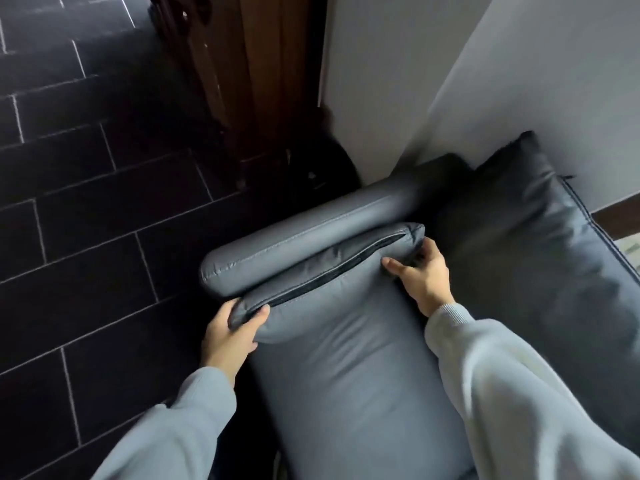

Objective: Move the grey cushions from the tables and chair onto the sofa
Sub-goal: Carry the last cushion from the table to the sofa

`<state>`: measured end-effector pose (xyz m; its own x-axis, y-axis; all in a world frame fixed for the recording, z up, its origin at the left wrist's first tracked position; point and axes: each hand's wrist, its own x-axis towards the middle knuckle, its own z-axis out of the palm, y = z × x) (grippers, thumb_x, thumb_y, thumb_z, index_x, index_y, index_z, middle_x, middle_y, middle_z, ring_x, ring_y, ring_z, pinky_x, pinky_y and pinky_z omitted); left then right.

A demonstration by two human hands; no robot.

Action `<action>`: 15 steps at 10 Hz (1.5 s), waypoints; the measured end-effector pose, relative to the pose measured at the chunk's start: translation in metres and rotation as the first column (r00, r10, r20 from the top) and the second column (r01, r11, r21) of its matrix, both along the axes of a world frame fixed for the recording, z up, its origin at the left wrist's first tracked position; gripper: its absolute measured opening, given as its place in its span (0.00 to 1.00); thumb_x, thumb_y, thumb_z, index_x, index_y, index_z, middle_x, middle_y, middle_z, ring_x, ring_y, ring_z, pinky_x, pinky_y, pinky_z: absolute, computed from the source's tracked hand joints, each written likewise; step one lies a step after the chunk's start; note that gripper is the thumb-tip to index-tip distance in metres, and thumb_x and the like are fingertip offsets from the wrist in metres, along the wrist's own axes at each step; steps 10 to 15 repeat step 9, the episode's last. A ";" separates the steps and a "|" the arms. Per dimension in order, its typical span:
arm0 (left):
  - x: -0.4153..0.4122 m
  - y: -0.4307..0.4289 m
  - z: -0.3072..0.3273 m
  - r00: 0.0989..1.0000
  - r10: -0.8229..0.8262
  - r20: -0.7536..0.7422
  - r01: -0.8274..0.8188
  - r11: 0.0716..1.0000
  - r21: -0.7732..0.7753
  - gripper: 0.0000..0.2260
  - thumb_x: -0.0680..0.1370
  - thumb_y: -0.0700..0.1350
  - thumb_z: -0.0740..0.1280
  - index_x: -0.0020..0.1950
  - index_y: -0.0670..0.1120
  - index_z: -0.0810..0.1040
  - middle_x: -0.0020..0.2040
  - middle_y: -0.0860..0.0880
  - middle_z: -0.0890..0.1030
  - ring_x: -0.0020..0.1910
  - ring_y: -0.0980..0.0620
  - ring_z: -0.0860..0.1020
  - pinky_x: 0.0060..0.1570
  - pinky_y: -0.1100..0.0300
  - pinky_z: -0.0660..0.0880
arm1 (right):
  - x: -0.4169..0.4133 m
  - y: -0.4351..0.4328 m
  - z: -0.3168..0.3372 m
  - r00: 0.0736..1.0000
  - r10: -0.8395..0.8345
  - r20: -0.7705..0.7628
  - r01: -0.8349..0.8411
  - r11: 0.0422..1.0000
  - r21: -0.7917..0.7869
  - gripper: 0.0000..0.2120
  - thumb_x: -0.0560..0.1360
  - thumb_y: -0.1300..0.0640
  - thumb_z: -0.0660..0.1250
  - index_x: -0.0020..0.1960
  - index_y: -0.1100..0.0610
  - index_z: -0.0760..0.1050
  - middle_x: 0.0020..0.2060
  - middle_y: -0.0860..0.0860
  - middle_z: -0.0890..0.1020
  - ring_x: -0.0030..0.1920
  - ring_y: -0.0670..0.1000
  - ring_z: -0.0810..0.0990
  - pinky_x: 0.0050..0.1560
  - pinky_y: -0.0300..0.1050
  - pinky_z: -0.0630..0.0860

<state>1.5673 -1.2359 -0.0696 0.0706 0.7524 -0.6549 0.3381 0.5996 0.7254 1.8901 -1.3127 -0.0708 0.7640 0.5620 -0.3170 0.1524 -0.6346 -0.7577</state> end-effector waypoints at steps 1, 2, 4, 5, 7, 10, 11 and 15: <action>0.010 0.008 -0.010 0.988 -0.106 -0.116 0.111 0.993 0.041 0.07 0.74 0.50 0.77 0.50 0.51 0.84 0.47 0.49 0.86 0.49 0.44 0.85 0.49 0.42 0.84 | 0.005 0.004 -0.007 1.000 -0.008 0.009 0.008 0.999 -0.054 0.24 0.66 0.51 0.84 0.58 0.48 0.77 0.44 0.36 0.80 0.46 0.42 0.80 0.48 0.29 0.72; 0.015 0.016 -0.013 0.968 -0.185 -0.169 0.190 0.982 0.012 0.07 0.74 0.50 0.76 0.42 0.47 0.84 0.42 0.47 0.86 0.47 0.43 0.84 0.41 0.46 0.85 | 0.010 0.004 -0.010 0.999 -0.030 0.037 0.034 0.995 -0.095 0.22 0.66 0.46 0.83 0.54 0.51 0.78 0.43 0.42 0.83 0.43 0.39 0.80 0.43 0.24 0.70; 0.013 0.030 -0.025 0.968 -0.197 -0.159 0.201 0.980 0.011 0.08 0.73 0.53 0.77 0.41 0.49 0.85 0.38 0.53 0.86 0.45 0.48 0.85 0.38 0.51 0.85 | 0.013 0.009 -0.012 0.994 -0.039 0.106 0.051 0.991 -0.120 0.21 0.68 0.45 0.82 0.53 0.55 0.80 0.46 0.51 0.84 0.50 0.55 0.82 0.54 0.47 0.76; 0.021 0.035 -0.035 0.975 -0.117 -0.189 0.130 0.990 0.059 0.08 0.71 0.55 0.78 0.41 0.53 0.85 0.38 0.55 0.86 0.46 0.48 0.85 0.47 0.46 0.84 | 0.014 0.019 -0.017 0.996 -0.017 0.089 0.030 0.988 -0.149 0.23 0.69 0.46 0.81 0.58 0.55 0.79 0.47 0.50 0.83 0.53 0.56 0.83 0.57 0.46 0.77; 0.026 0.023 -0.027 0.980 0.167 -0.107 -0.171 0.985 -0.027 0.16 0.66 0.52 0.83 0.48 0.46 0.85 0.49 0.46 0.87 0.46 0.45 0.85 0.54 0.44 0.83 | 0.005 0.009 0.003 0.997 0.052 -0.051 -0.065 0.949 -0.308 0.50 0.74 0.37 0.74 0.84 0.58 0.54 0.77 0.58 0.71 0.76 0.60 0.69 0.75 0.49 0.66; 0.029 0.025 0.062 0.981 -0.052 -0.186 0.065 0.996 0.064 0.39 0.73 0.53 0.78 0.78 0.43 0.67 0.75 0.41 0.73 0.73 0.40 0.72 0.72 0.49 0.68 | -0.013 -0.037 0.087 0.984 0.176 0.015 -0.160 0.923 -0.350 0.48 0.79 0.40 0.70 0.85 0.59 0.47 0.81 0.59 0.64 0.79 0.60 0.64 0.75 0.46 0.62; 0.029 0.025 0.062 0.981 -0.052 -0.186 0.065 0.996 0.064 0.39 0.73 0.53 0.78 0.78 0.43 0.67 0.75 0.41 0.73 0.73 0.40 0.72 0.72 0.49 0.68 | -0.013 -0.037 0.087 0.984 0.176 0.015 -0.160 0.923 -0.350 0.48 0.79 0.40 0.70 0.85 0.59 0.47 0.81 0.59 0.64 0.79 0.60 0.64 0.75 0.46 0.62; 0.029 0.025 0.062 0.981 -0.052 -0.186 0.065 0.996 0.064 0.39 0.73 0.53 0.78 0.78 0.43 0.67 0.75 0.41 0.73 0.73 0.40 0.72 0.72 0.49 0.68 | -0.013 -0.037 0.087 0.984 0.176 0.015 -0.160 0.923 -0.350 0.48 0.79 0.40 0.70 0.85 0.59 0.47 0.81 0.59 0.64 0.79 0.60 0.64 0.75 0.46 0.62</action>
